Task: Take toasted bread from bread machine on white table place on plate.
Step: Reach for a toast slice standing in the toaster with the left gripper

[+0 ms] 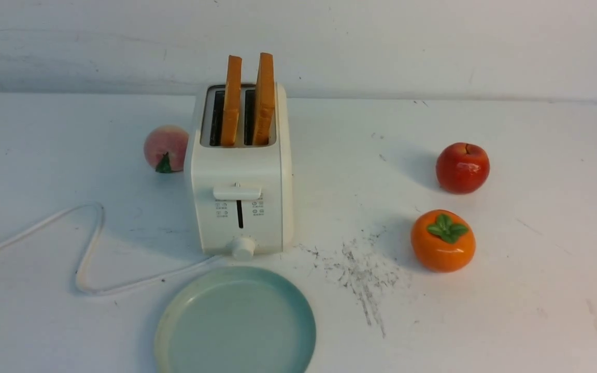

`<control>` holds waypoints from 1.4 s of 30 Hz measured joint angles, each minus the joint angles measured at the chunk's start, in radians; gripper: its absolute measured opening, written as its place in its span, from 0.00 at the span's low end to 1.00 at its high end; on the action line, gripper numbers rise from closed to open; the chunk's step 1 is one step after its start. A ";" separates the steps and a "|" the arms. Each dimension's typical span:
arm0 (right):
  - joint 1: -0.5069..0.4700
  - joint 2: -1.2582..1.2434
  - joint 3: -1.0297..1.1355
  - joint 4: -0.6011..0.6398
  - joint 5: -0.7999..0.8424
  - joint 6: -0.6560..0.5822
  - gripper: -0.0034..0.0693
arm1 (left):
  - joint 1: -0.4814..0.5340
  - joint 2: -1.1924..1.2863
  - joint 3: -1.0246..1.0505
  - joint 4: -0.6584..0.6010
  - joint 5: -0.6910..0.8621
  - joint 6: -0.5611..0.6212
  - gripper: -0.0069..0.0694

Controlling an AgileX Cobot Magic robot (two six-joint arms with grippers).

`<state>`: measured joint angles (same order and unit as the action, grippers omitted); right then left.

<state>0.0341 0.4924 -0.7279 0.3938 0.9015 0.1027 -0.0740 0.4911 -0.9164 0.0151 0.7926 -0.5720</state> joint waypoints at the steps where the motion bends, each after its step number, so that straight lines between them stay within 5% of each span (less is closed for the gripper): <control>1: 0.000 0.011 0.000 -0.005 0.015 -0.001 0.38 | 0.000 0.012 -0.007 0.000 0.018 0.008 0.07; 4: 0.000 0.164 -0.043 -0.081 0.183 -0.009 0.38 | 0.000 0.230 -0.083 -0.100 0.239 0.158 0.07; 9: 0.000 0.226 -0.037 -0.099 0.208 -0.072 0.33 | 0.000 0.434 -0.135 -0.293 0.200 0.387 0.07; 15: 0.000 0.221 0.003 -0.084 0.171 -0.132 0.03 | -0.018 0.648 -0.258 -0.530 0.123 0.603 0.07; 23: 0.000 0.218 0.105 -0.027 0.094 -0.135 0.02 | -0.195 0.886 -0.467 -0.446 0.008 0.597 0.07; 30: 0.000 0.218 0.141 0.005 0.086 -0.135 0.02 | -0.211 1.094 -0.638 -0.294 -0.049 0.572 0.09; 32: 0.000 0.218 0.142 0.008 0.086 -0.135 0.03 | -0.211 1.128 -0.666 -0.275 -0.069 0.567 0.12; 42: 0.000 0.218 0.142 0.014 0.081 -0.137 0.03 | -0.211 1.286 -0.700 -0.281 -0.148 0.566 0.60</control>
<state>0.0341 0.7109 -0.5855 0.4079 0.9826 -0.0339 -0.2850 1.7769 -1.6169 -0.2661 0.6450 -0.0061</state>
